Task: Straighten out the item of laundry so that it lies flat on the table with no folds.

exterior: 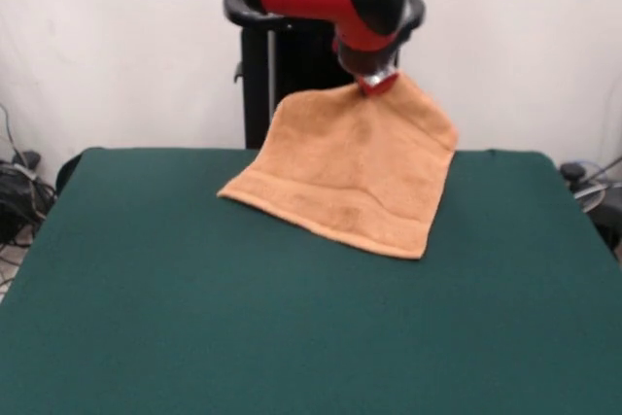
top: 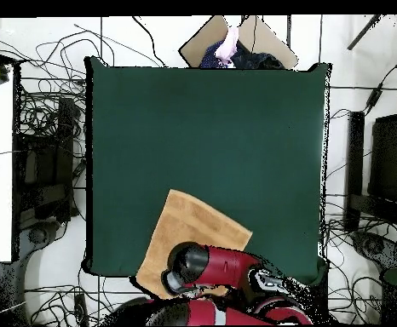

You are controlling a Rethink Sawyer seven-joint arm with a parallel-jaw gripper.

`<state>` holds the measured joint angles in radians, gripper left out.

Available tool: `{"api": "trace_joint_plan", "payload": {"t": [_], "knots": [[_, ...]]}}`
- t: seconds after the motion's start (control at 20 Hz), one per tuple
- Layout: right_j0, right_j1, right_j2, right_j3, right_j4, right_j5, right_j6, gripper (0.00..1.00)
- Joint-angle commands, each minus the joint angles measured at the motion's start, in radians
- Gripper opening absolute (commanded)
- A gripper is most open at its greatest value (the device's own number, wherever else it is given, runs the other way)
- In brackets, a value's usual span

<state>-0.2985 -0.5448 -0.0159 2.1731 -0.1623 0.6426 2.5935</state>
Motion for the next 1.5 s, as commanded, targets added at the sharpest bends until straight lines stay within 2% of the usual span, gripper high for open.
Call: {"api": "trace_joint_plan", "payload": {"t": [0.05, 0.2, 0.5, 0.6, 0.75, 0.9, 1.0, 1.2, 1.25, 1.5], "knots": [[-0.01, 0.067, 0.156, -0.094, 0.1, 0.042, 0.003, 0.0], [-0.015, 0.089, 0.165, -0.088, 0.101, -0.005, 0.008, 0.0], [0.003, 0.027, 0.157, -0.081, 0.119, 0.108, 0.037, 0.0], [-0.002, 0.026, 0.161, -0.07, 0.113, 0.056, 0.035, 0.0], [-0.024, 0.076, 0.179, -0.054, 0.089, -0.141, 0.033, 0.0], [-0.002, 0.161, 0.145, -0.081, 0.04, -0.378, 0.083, 0.0], [0.012, 0.203, 0.128, -0.096, 0.026, -0.48, 0.106, 0.0], [0.053, 0.208, 0.098, -0.093, 0.0, -0.607, 0.111, 0.0], [0.058, 0.207, 0.094, -0.092, 0.003, -0.619, 0.081, 1.0], [0.084, 0.196, 0.066, -0.102, 0.006, -0.576, 0.046, 1.0]]}}
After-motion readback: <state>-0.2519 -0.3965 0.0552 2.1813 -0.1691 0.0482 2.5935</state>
